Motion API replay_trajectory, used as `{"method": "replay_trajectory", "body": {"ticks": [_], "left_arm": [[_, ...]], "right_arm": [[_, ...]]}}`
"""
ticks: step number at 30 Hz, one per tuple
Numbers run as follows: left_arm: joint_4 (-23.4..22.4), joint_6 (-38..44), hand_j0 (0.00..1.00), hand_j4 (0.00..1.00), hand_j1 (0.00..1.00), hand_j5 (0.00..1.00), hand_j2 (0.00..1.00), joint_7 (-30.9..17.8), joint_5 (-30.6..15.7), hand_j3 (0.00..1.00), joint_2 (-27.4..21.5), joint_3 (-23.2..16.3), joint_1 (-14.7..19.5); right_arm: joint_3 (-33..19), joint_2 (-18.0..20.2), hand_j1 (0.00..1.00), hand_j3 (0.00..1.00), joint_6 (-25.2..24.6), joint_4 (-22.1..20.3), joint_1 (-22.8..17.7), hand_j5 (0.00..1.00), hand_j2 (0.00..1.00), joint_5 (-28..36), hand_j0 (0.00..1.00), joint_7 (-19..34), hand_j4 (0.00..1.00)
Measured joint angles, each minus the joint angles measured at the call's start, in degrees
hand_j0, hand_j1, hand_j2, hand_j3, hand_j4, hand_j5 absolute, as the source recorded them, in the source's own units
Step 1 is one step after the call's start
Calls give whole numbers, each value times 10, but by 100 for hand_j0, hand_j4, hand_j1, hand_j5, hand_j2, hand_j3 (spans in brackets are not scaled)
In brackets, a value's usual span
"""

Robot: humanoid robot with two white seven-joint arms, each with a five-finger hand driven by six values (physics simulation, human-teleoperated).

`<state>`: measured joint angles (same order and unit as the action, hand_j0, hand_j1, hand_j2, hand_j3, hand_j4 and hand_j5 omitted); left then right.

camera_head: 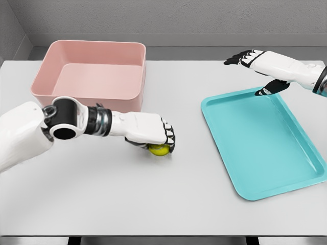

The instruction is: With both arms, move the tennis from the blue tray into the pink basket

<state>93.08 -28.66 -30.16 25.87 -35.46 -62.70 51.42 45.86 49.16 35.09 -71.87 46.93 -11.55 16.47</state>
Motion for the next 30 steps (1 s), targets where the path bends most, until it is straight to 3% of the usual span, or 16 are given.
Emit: {"method": "replay_trajectory", "body": {"ticks": [13,30], "left_arm": [[1,-9,56,56,56,56,56,-2,-32,56,-21,6,47],[-7,-18,56,56,56,56,56,-3,-60,56,-47,21,79]], "right_arm": [[0,0,100,100,0,-1,1,100,100,0,100,0,100],[0,-1,100,100,0,-3,1,100,100,0,100,0,100]]}}
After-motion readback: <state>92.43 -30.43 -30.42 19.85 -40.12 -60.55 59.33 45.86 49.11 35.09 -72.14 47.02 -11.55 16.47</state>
